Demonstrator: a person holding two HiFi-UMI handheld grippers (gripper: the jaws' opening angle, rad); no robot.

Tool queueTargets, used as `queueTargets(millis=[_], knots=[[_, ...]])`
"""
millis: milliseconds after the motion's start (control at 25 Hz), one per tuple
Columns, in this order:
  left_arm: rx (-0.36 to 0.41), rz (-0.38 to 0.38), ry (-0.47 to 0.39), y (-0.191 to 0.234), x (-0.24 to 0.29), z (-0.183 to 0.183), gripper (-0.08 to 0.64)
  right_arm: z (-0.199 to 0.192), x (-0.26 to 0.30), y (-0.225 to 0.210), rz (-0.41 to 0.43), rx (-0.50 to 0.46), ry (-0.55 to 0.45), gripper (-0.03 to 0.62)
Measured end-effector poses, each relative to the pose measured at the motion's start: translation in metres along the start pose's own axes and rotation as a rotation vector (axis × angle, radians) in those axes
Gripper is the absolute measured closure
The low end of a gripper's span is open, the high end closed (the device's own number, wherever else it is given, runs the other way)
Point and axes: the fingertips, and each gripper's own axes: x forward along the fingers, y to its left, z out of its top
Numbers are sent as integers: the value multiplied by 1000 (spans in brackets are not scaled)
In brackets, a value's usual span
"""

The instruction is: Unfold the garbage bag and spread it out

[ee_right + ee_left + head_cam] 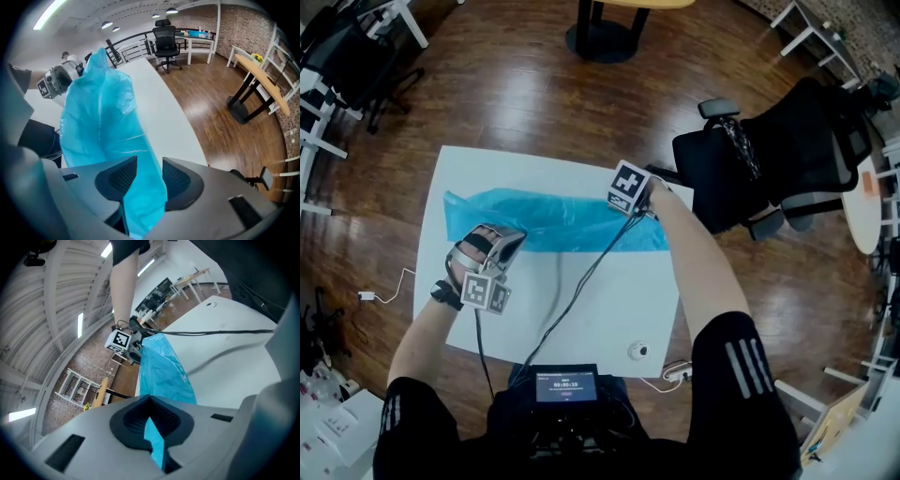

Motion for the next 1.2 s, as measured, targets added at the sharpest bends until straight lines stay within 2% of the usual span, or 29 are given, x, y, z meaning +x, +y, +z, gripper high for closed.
queueTargets(millis=[120,200,360,560,760,1080,1200], knots=[[8,0,3,-1,1,0,560,-6,23,-1,-24,-63,81,388],[1,-2,1,-3,1,-1,559,-8,29,-3,-28,-71,95,387],[-12,-1,3,-7,-1,-4,559,-3,28,2,-37,-74,81,387],[-8,-2,1,-8,-1,-5,559,6,27,13,-118,-144,39,367],[-4,1,9,-8,0,-7,560,8,23,-4,-219,-92,-6,356],[25,13,54,3,7,-23,560,8,19,-12,-251,63,-37,356],[18,24,66,11,10,-27,560,9,17,-15,-269,89,-44,355]])
